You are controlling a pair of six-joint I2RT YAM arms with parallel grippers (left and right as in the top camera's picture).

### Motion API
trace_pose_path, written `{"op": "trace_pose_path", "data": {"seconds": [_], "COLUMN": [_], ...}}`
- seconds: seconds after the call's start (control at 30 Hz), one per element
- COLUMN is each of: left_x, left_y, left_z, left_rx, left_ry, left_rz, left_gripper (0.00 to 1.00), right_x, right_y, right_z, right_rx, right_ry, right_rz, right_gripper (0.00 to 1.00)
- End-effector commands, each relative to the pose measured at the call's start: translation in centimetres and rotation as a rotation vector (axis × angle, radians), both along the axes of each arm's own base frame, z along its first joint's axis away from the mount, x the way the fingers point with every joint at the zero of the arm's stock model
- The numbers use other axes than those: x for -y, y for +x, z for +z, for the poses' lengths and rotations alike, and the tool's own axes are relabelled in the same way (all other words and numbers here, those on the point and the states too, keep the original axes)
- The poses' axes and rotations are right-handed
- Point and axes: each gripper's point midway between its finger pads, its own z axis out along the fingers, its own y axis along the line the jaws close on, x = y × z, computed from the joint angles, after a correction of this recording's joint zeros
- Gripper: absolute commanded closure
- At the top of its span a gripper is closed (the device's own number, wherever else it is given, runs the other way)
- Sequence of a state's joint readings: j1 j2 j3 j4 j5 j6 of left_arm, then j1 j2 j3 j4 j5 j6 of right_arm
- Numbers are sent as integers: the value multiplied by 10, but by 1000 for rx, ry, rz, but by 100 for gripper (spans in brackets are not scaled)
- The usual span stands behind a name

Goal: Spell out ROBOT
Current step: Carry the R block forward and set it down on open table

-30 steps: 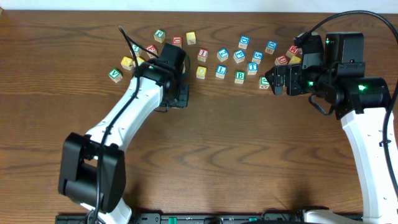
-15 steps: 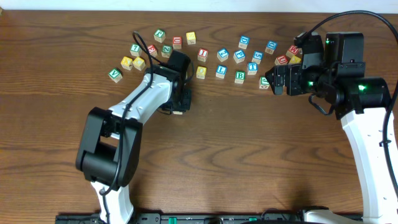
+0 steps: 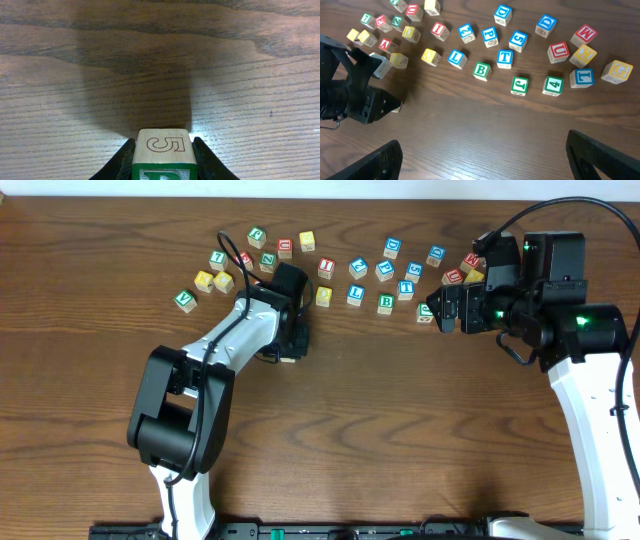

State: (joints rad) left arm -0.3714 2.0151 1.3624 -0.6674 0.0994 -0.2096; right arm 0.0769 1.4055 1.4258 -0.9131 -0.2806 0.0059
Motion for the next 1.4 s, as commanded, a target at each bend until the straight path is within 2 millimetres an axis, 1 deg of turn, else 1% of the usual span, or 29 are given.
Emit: {"op": "trace_pose_path", "data": {"seconds": [0.0,0.37,0.4,0.43,0.47,1.37], "left_x": [-2,-4,-4,-4,-4,-3], "left_y": [-4,-9,-9,-9,-9,-8], "left_z": [-8,-10,-10,-10,-10,-10], "left_rx": [-18,-34,-34,-34,-34,-28], "left_ry": [12,18,18,18,18,21], "left_rz": [-10,-9,-9,-9,-9,-43], "left_gripper": [71,70,68,62,61,62], "right_x": [1,1,1,1,1,1], "right_y": [3,3,3,3,3,3], "right_z": [6,6,6,6,6,6], "right_rx": [19,19,19,19,19,19], "right_ry": [-9,-9,-9,-9,-9,-9], "right_rz": [7,7,7,7,7,7], "right_gripper": [1,1,1,1,1,1]}}
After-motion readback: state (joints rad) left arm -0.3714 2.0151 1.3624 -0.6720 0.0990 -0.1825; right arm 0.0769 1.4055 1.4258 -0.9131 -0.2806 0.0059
